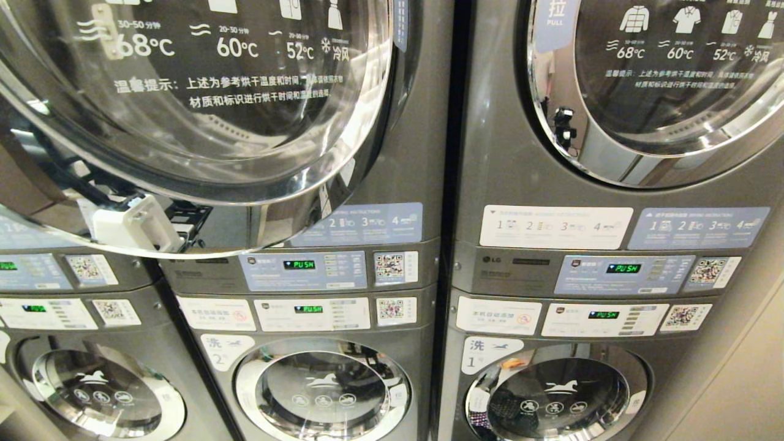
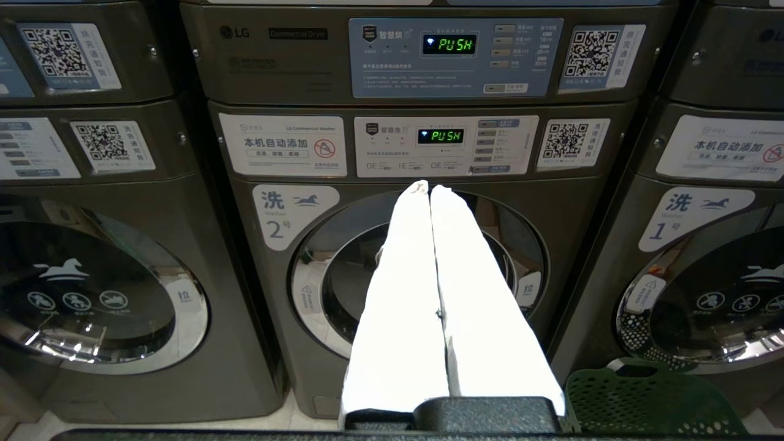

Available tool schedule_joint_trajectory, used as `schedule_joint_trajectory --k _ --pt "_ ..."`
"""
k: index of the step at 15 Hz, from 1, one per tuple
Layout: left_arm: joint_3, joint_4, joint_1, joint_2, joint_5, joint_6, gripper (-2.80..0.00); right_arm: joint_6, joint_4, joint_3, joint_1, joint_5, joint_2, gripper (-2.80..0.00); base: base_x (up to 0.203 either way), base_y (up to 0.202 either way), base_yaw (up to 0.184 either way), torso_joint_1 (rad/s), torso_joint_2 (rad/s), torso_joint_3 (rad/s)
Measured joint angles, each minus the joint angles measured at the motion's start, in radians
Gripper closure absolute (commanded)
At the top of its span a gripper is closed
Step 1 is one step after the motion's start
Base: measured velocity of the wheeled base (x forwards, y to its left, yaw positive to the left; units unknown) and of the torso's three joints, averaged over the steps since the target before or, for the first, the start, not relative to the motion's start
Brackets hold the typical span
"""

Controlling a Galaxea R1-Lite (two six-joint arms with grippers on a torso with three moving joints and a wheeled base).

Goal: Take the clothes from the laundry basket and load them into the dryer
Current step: Open the dryer

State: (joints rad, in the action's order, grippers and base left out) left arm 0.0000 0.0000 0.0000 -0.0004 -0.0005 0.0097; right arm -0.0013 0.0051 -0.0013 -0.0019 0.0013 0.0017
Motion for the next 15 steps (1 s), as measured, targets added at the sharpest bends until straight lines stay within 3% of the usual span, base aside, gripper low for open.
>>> schedule_joint_trajectory --k 2,6,9,12,15 --pt "-0.010 -0.023 0.000 0.000 -0.008 0.019 0.00 0.001 -0.001 0.000 0.000 0.000 0.000 0.00 0.000 0.000 0.000 0.000 0.00 0.000" --pt "-0.263 -0.016 -0.002 0.049 -0.031 0.019 0.00 0.004 0.000 0.000 -0.001 0.000 0.000 0.00 0.000 0.000 0.000 0.000 0.00 0.000" --pt "-0.460 -0.020 -0.011 0.225 0.053 -0.039 0.00 0.004 -0.001 0.000 0.000 0.000 0.000 0.00 0.000 0.000 0.000 0.000 0.00 0.000" --pt "-0.594 -0.105 -0.016 0.431 0.151 -0.123 0.00 0.004 -0.001 0.000 0.000 0.000 0.000 0.00 0.000 0.000 0.000 0.000 0.00 0.000" --pt "-0.655 -0.216 -0.018 0.580 0.170 -0.113 0.00 0.005 0.000 0.000 0.001 0.000 0.000 0.00 0.000 0.000 0.000 0.000 0.00 0.000"
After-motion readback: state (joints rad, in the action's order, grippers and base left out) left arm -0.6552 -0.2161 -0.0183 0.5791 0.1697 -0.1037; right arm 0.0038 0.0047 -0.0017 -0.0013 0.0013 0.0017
